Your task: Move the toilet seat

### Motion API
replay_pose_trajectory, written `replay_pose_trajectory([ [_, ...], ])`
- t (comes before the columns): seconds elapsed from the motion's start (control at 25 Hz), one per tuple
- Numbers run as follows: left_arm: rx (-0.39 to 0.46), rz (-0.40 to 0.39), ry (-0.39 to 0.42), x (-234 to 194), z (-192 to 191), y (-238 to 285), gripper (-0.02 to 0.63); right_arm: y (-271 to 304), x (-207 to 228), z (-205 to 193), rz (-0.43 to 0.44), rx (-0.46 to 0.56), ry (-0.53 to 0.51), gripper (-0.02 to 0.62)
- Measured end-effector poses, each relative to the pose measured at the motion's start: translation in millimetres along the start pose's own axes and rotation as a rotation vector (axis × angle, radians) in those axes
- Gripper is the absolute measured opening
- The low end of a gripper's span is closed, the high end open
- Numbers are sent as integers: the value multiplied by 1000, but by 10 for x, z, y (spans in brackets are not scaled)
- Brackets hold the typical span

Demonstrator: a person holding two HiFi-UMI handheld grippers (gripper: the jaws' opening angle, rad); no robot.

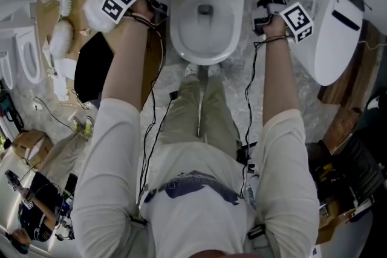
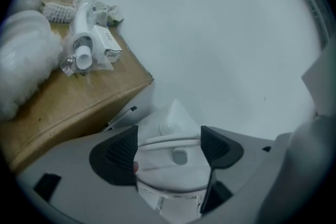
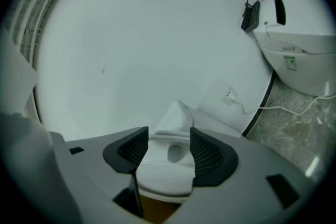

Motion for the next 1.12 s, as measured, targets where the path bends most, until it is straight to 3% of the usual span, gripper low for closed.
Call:
replay_pose_trajectory([
  [0.12,-9,-4,84,68,33,-112,367,-74,-116,59,-50,70,-12,261],
  [0.24,-8,-30,114,155,56,-271,367,-221,-258,104,-77,110,-15,256],
  [0.44,-36,-86,231,348,51,-705,367,-666,-561,57,-90,112,-94,250],
  [0.64,3,-160,323,583,42,-1404,367,-1303,-937,-66,-74,124,-148,249],
  [0.84,13,-252,568,799,-144,-2192,367,-1953,-1443,-393,-29,62,-290,238],
  [1.12,56,-326,782,988,-858,-3412,365,-2944,-2077,-1021,44,-56,-542,216],
])
Point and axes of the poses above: the fingertips, and each gripper's own axes: y forward along the fingers, x to its right, z out of its top, the point moved 9 cm from there along -y, backward along the fingers, and after that the axes turned 4 degrees about z, right-handed, at the moved point
